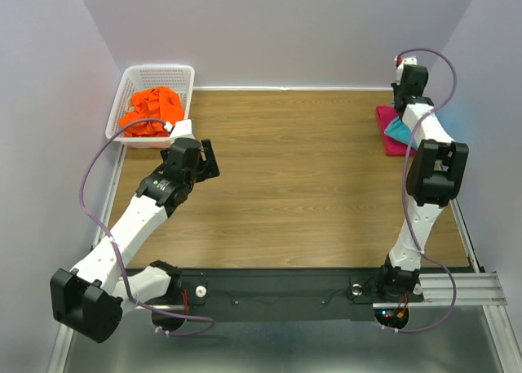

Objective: Fold and stack the t-shirts
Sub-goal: Neatly place the folded tshirt to the corner

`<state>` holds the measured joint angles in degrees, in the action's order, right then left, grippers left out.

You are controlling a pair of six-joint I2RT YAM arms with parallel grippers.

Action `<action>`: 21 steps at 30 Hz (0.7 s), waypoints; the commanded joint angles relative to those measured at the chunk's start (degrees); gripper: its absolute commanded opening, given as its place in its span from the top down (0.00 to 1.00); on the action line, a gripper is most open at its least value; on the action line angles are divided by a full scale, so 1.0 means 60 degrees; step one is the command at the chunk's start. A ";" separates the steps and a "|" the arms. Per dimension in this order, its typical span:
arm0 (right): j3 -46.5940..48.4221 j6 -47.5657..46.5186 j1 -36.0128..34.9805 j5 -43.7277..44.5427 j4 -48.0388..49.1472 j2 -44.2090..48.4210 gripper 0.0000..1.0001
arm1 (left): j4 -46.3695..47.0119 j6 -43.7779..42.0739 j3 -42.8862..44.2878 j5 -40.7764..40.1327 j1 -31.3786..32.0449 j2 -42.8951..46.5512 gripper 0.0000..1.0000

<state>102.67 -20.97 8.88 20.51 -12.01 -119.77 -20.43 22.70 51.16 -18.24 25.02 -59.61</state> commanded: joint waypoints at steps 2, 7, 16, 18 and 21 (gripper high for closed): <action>-0.0090 -0.0123 -0.0308 -0.0694 0.0288 -0.0561 0.98 | 0.0152 0.0084 0.0366 -0.0168 -0.0024 0.0239 0.12; -0.0544 -0.0385 -0.0397 -0.0913 0.0229 -0.0738 0.85 | 0.0152 0.0069 0.0322 -0.0183 -0.0038 0.0268 0.12; -0.1392 0.0227 -0.0689 -0.0739 0.0024 0.0565 0.40 | 0.0751 0.0216 0.0102 -0.0051 -0.0024 0.0107 0.12; -0.1714 0.0593 -0.0821 -0.0636 -0.0048 0.0916 0.39 | 0.1073 0.0289 -0.0102 -0.0022 -0.0024 0.0165 0.12; -0.1892 0.0902 -0.1041 -0.0592 -0.0268 0.1050 0.39 | 0.1483 0.0333 -0.0395 0.0008 -0.0024 0.0165 0.12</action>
<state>91.77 -19.38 4.62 15.90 -13.76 -118.45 -16.95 23.73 50.83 -18.02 25.02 -59.59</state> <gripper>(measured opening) 0.605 0.877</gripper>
